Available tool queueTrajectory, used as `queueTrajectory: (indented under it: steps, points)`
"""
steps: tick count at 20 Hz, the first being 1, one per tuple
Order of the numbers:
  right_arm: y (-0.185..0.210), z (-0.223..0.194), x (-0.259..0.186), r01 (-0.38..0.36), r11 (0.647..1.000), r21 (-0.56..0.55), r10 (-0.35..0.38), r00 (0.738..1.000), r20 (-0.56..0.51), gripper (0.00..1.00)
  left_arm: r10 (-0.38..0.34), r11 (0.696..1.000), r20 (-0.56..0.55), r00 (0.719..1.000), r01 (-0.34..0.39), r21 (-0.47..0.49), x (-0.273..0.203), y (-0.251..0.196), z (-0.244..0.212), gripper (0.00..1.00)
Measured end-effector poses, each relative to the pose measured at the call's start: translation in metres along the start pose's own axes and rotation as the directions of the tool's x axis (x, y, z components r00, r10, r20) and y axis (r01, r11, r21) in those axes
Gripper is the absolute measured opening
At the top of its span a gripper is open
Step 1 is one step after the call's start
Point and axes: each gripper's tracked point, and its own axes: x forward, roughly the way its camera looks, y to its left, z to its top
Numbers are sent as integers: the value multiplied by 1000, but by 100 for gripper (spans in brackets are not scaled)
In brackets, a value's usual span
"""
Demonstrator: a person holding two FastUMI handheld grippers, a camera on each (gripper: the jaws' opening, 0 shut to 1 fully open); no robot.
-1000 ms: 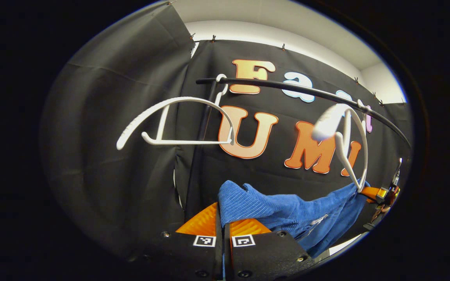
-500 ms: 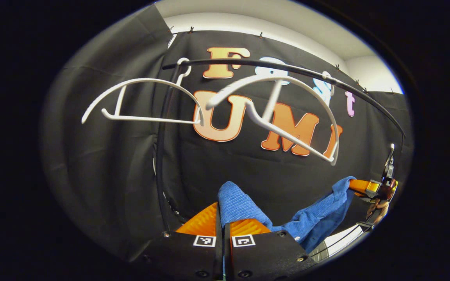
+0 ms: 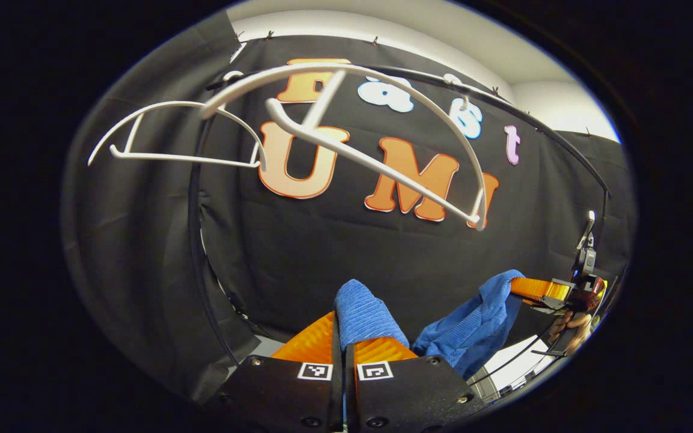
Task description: Grasp the clothes on the hanger with both hands and then place them into the laundry hamper below.
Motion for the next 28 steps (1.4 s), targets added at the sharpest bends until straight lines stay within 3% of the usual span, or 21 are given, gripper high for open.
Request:
queueTrajectory:
  steps: [9, 15, 23, 28]
  points:
    - [-28, -52, -9, 57, 998, -28, -60, 990, -124, 7, -75, 997, -133, 988, 73, -20, 32, -54, -51, 2]
    - [-56, -85, -11, 110, 993, -50, -118, 973, -199, 7, -75, 997, -242, 967, 77, -2, 52, -70, -94, 2]
    - [-96, -139, -4, 188, 978, -93, -208, 921, -330, 8, -84, 996, -387, 918, 91, 0, 78, -74, -155, 2]
    - [-121, -182, -1, 238, 964, -121, -267, 864, -426, 8, -78, 996, -482, 873, 83, -10, 89, -69, -199, 2]
